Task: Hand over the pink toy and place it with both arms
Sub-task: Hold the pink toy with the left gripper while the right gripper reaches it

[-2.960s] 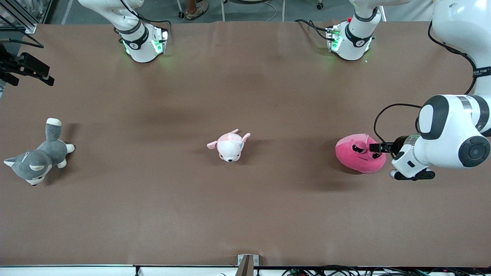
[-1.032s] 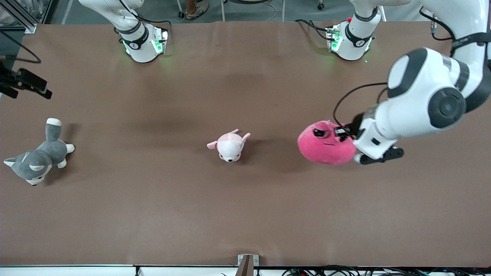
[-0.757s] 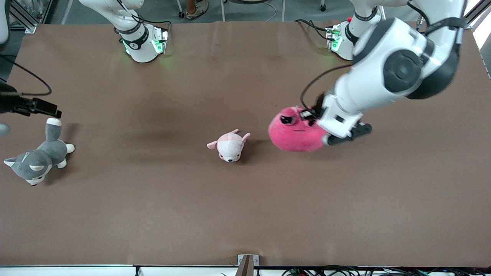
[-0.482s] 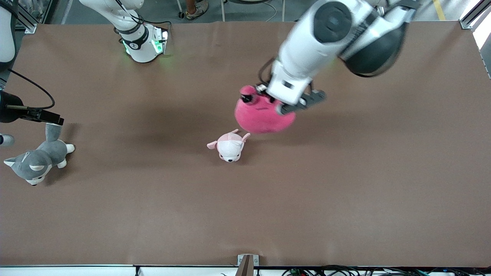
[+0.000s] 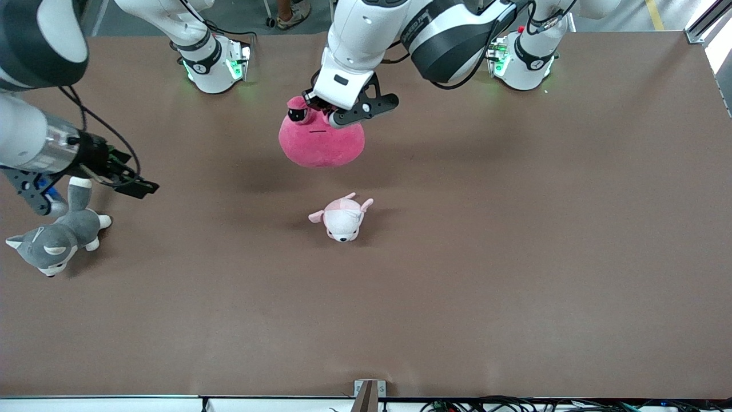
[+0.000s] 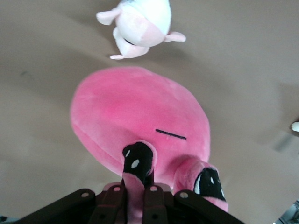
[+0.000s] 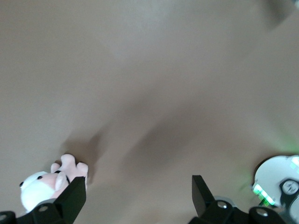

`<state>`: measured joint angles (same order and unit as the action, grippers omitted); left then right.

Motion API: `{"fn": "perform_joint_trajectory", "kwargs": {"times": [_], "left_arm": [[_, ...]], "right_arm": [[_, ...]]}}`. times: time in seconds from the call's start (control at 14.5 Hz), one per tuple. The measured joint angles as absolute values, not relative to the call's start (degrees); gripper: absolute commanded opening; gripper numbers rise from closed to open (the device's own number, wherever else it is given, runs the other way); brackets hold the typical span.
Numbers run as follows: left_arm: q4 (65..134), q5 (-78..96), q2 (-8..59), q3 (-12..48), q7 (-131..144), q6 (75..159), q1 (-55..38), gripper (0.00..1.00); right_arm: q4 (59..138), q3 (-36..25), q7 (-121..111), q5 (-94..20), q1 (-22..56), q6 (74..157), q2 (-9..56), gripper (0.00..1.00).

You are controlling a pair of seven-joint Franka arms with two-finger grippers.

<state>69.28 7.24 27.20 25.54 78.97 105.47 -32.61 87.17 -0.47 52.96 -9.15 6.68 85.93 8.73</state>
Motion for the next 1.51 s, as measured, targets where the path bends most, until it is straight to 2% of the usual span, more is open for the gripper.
{"fn": "perform_joint_trajectory", "kwargs": {"times": [0.69, 1.51], "left_arm": [[69.05, 7.24, 32.43, 25.36, 80.77, 114.84, -36.20, 0.00], [68.95, 7.24, 33.04, 25.15, 80.77, 115.41, -36.46, 0.00]], "right_arm": [[89.05, -0.39, 73.88, -13.20, 16.03, 86.25, 7.77, 1.00], [109.69, -0.35, 87.46, -13.46, 27.16, 100.67, -4.81, 1.00]]}}
